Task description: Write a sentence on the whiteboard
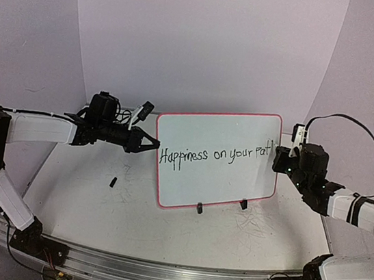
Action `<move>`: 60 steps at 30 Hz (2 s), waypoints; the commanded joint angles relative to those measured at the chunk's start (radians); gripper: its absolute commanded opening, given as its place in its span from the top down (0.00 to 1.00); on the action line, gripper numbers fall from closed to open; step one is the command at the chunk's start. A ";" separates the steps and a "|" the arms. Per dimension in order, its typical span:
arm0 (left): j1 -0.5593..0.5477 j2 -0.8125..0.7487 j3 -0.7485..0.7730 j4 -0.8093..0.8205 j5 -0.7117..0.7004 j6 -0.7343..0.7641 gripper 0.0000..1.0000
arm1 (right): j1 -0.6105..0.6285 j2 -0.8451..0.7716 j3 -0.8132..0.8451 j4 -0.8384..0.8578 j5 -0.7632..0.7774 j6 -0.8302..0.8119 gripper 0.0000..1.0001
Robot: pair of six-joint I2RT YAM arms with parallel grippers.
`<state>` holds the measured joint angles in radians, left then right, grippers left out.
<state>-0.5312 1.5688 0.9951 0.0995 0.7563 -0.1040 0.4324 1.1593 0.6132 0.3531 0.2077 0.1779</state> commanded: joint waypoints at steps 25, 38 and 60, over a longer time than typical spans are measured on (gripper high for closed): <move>-0.024 -0.037 0.042 -0.028 0.023 0.047 1.00 | -0.005 -0.043 -0.081 -0.069 -0.052 0.076 1.00; -0.025 -0.035 0.042 -0.029 0.023 0.047 1.00 | -0.005 -0.039 -0.065 -0.043 -0.038 0.070 1.00; -0.026 -0.030 0.044 -0.031 0.025 0.048 1.00 | -0.005 -0.013 -0.018 0.036 0.024 0.049 1.00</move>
<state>-0.5358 1.5681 1.0016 0.0866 0.7563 -0.1036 0.4305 1.1419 0.5596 0.3515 0.1997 0.2304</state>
